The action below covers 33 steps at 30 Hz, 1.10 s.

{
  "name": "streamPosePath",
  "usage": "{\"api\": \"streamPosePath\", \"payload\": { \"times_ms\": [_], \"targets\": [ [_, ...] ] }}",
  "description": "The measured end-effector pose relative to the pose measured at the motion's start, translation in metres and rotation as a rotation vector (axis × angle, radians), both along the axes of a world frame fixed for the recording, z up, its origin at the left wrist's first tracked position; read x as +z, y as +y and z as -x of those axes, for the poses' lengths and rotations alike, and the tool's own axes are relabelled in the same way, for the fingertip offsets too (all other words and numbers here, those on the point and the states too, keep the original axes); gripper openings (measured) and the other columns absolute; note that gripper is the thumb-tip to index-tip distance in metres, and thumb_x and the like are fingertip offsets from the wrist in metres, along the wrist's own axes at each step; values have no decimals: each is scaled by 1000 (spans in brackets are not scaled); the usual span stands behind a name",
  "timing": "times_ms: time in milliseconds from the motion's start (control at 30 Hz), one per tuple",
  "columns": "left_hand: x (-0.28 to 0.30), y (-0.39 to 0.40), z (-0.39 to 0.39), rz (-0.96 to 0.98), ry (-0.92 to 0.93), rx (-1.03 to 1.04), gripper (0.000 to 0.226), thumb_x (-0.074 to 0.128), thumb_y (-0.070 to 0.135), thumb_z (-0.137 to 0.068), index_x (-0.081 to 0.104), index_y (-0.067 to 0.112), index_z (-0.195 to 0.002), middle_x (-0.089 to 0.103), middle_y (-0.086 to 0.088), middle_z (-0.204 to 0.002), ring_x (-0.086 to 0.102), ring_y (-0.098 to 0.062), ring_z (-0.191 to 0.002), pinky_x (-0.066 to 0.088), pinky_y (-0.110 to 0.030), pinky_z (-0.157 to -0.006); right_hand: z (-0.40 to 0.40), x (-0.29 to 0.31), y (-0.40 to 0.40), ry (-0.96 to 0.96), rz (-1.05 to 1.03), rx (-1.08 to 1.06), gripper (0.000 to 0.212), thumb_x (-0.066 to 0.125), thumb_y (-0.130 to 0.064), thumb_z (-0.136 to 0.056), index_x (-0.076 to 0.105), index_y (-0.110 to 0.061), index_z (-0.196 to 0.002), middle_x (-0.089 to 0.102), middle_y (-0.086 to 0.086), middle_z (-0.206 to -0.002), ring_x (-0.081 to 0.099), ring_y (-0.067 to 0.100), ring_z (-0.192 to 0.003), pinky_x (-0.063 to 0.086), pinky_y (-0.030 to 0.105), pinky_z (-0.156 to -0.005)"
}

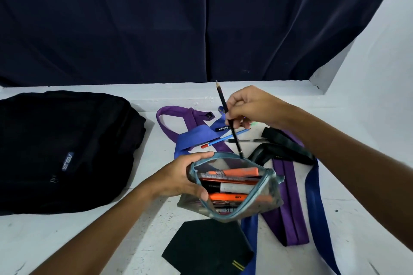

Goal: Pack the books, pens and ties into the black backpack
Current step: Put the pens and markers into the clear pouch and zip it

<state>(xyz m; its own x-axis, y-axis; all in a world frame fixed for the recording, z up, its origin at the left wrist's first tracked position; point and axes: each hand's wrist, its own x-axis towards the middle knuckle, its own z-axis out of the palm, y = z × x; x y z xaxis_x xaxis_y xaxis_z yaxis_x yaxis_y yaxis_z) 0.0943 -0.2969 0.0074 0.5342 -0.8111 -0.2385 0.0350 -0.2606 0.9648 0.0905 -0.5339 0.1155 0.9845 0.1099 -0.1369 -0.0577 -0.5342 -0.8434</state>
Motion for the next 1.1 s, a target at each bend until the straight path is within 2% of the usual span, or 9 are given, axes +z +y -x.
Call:
{"api": "streamPosePath", "payload": {
  "times_ms": [100,233,367,500,600,700,767,900,1100],
  "targets": [
    [3,0,2,13,-6,2,101,92,38,-48,46,23,-138,65,-3,-129,62,-20,-120,53,-31,-95,12,0,15,54,18,130,7,62,2,-86,62,8,-90,64,-1,-57,56,7,-50,40,19,-45],
    [1,1,4,13,-6,33,111,94,42,-46,44,14,-141,65,-8,-129,61,-24,-121,51,-39,-100,15,-16,27,107,369,297,9,67,-4,-84,69,3,-88,68,20,-78,55,14,-62,42,21,-53],
    [1,2,6,32,-21,29,94,94,33,-51,52,9,-132,67,-13,-123,64,-29,-115,54,-41,-95,19,-25,37,126,679,351,15,66,-15,-86,71,-3,-95,67,8,-86,59,19,-75,43,21,-58],
    [0,2,6,77,25,21,95,93,26,-52,50,14,-136,65,-13,-127,63,-30,-118,54,-37,-93,21,-32,43,216,813,489,22,73,-14,-83,72,4,-96,72,13,-98,65,26,-85,40,20,-55],
    [-2,2,5,81,22,26,96,93,25,-51,50,15,-136,66,-12,-125,64,-30,-117,54,-33,-91,22,-33,45,247,808,512,23,77,-16,-79,73,1,-94,73,12,-93,64,26,-80,42,24,-58],
    [-4,3,3,41,5,36,111,96,35,-46,44,13,-142,65,-11,-128,62,-28,-120,51,-42,-99,13,-25,33,221,674,446,16,72,-8,-79,73,4,-90,73,15,-92,68,26,-84,46,31,-67],
    [-5,3,3,26,-5,35,116,96,39,-45,42,13,-144,63,-9,-131,61,-26,-122,49,-43,-102,-4,-22,14,116,532,283,10,66,-2,-80,70,7,-83,71,20,-87,60,19,-66,44,30,-62],
    [-4,3,4,31,3,28,116,96,39,-46,41,10,-145,61,-11,-134,59,-27,-124,47,-48,-104,-37,-55,-23,-33,390,-52,17,61,7,-82,75,-2,-85,65,3,-70,55,0,-43,46,20,-55],
    [-1,2,5,52,4,14,106,94,33,-54,42,8,-143,60,-15,-134,57,-31,-125,46,-53,-104,-56,-114,-37,-49,598,39,23,61,-5,-88,75,-15,-103,66,3,-109,62,19,-92,51,34,-80]
  ]
}}
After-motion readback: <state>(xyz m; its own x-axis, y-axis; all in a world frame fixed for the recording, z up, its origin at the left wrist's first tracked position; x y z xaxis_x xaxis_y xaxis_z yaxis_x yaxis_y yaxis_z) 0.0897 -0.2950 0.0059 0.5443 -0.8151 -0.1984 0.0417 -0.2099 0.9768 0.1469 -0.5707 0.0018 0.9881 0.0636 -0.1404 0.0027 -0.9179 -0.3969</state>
